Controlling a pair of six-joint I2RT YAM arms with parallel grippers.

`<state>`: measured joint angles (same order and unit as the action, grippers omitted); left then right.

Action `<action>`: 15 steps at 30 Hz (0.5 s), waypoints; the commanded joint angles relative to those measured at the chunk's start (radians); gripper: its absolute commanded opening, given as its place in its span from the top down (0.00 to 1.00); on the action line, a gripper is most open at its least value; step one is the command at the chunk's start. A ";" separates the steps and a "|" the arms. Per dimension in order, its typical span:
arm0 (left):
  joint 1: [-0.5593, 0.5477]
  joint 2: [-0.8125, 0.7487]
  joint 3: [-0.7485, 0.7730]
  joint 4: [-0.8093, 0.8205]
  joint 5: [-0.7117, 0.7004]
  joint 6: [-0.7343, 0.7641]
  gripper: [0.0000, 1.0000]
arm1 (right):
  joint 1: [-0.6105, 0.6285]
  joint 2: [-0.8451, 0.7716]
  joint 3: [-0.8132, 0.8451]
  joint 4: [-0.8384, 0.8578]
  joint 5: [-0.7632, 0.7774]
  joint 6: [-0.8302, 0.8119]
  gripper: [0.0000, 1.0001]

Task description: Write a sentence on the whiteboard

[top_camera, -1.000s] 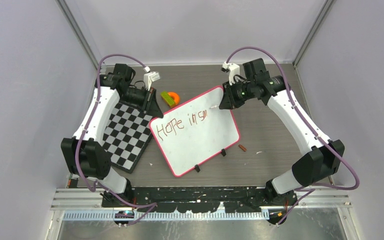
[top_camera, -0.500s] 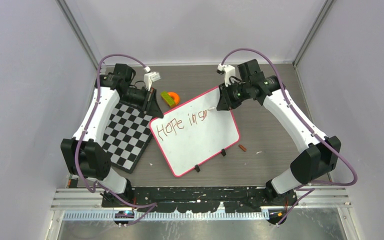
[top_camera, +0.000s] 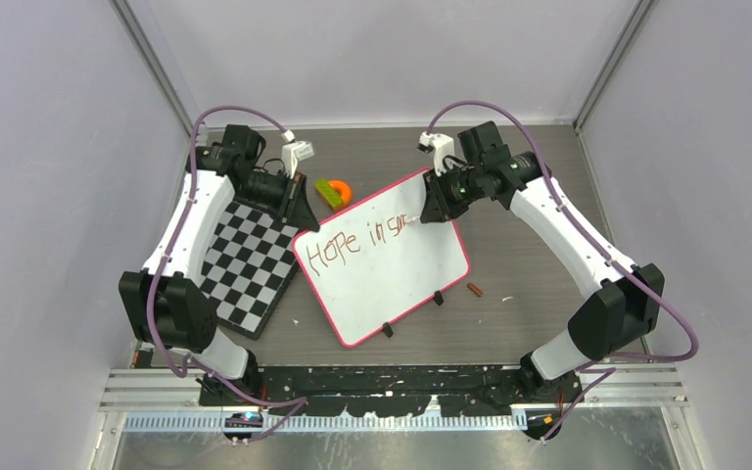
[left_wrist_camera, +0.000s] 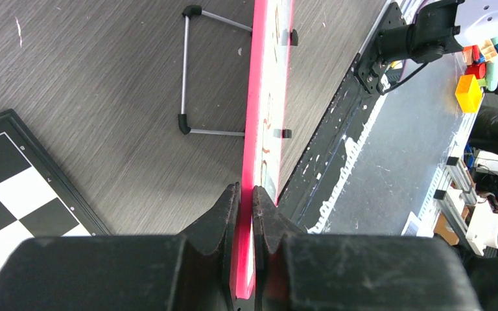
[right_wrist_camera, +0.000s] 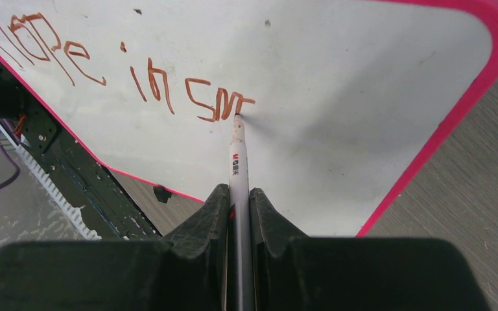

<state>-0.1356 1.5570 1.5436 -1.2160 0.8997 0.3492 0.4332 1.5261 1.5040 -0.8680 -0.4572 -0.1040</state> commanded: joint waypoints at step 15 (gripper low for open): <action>-0.010 -0.013 -0.004 0.022 -0.013 0.014 1.00 | -0.021 -0.019 0.037 0.033 0.070 -0.022 1.00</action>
<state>-0.1356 1.5570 1.5414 -1.2167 0.8944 0.3489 0.4206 1.5143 1.4761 -0.8764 -0.4309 -0.1089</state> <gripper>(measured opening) 0.098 0.199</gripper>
